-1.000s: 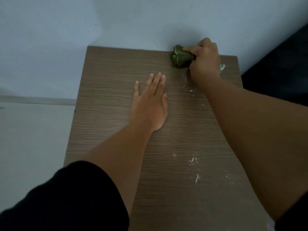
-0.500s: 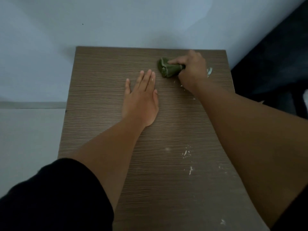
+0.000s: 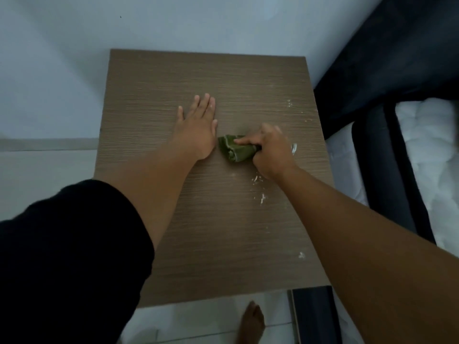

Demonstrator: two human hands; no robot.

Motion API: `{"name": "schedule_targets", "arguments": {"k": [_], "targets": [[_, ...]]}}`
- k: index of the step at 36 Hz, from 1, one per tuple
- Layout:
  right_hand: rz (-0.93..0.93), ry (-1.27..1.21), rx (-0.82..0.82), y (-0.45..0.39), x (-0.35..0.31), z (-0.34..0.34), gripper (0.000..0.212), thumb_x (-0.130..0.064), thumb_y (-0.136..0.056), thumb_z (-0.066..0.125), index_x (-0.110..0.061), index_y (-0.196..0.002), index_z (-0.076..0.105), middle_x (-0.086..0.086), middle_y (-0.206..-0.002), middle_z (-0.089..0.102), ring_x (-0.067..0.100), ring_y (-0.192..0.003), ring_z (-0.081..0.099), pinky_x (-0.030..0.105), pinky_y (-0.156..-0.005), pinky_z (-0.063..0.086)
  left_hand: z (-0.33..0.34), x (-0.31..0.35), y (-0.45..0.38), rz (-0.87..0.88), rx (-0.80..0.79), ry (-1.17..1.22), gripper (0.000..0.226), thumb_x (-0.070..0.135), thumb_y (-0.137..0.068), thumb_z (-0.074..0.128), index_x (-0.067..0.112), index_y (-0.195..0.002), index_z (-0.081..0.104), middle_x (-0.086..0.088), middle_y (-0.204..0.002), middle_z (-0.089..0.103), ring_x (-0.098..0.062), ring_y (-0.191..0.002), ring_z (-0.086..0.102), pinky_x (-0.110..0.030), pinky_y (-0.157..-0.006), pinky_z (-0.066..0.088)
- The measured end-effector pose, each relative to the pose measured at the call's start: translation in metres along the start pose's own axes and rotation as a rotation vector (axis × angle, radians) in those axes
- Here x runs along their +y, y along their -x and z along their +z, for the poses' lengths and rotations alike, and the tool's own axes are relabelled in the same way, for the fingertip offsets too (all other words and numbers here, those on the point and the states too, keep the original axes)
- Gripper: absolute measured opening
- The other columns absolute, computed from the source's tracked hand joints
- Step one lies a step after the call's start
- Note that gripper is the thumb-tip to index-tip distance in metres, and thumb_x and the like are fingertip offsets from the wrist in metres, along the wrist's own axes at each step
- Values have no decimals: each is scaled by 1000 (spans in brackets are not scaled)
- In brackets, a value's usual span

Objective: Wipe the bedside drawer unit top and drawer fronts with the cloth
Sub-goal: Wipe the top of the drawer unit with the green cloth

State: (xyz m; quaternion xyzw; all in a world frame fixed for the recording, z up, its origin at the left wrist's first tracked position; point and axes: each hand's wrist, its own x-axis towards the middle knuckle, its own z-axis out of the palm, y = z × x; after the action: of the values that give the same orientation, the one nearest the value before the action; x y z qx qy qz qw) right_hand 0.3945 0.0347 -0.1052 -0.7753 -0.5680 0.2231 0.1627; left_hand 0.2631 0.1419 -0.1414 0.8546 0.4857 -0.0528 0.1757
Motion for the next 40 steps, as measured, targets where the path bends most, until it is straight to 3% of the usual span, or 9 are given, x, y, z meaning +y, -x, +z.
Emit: {"name": "schedule_targets", "arguments": {"k": [6,10,20,21,24,27,33,40], "targets": [[31,-13,-59,52,1,6,44,7,-83,51,-21,-113,69,13,-102,55,28,-101,44,18,-81,30,-1,-2,29,13,-93,8,55,24,-103,21,15,-151,-3,1,-160,-10,-17,-147,-10,-45,-117,-3],[54,-30,-54,90,5,13,42,7,-83,51,-19,-109,70,13,-97,55,29,-98,47,16,-75,27,0,4,49,5,-139,16,57,24,-102,26,15,-151,-3,1,-159,-11,-18,-146,-11,-45,-117,-2],[75,-80,-20,191,11,28,40,12,-79,56,-14,-103,73,-11,-75,38,31,-92,49,23,-78,34,10,28,108,19,-251,-13,66,29,-101,33,14,-151,-7,-1,-159,-16,-21,-146,-13,-47,-117,-1],[69,-84,-12,199,11,30,40,13,-77,56,-13,-101,74,-10,-75,42,33,-91,50,25,-78,36,11,29,114,28,-263,-15,66,30,-101,33,14,-151,-8,-1,-158,-16,-21,-146,-13,-47,-117,-2],[52,-97,2,219,12,35,35,11,-75,60,-13,-96,76,15,-82,58,37,-85,53,35,-76,44,14,33,125,51,-287,-23,68,31,-101,34,13,-150,-9,-1,-158,-17,-22,-146,-14,-47,-117,-1],[68,-123,-23,232,10,38,34,7,-77,59,-14,-98,75,19,-86,59,37,-87,52,41,-78,48,18,37,133,70,-303,-20,69,33,-101,35,13,-150,-9,-2,-158,-18,-23,-146,-15,-48,-117,-1],[73,-142,-36,247,8,37,35,7,-77,57,-14,-98,75,18,-86,58,37,-89,50,39,-81,46,21,43,146,97,-322,-27,74,36,-99,37,13,-150,-11,-3,-158,-18,-24,-146,-15,-48,-117,-1],[76,-96,-131,252,10,31,41,11,-79,54,-17,-100,75,-1,-81,44,32,-97,48,32,-86,39,19,48,155,98,-345,-23,78,38,-98,41,12,-150,-11,-3,-158,-18,-23,-146,-15,-47,-117,-1]]}}
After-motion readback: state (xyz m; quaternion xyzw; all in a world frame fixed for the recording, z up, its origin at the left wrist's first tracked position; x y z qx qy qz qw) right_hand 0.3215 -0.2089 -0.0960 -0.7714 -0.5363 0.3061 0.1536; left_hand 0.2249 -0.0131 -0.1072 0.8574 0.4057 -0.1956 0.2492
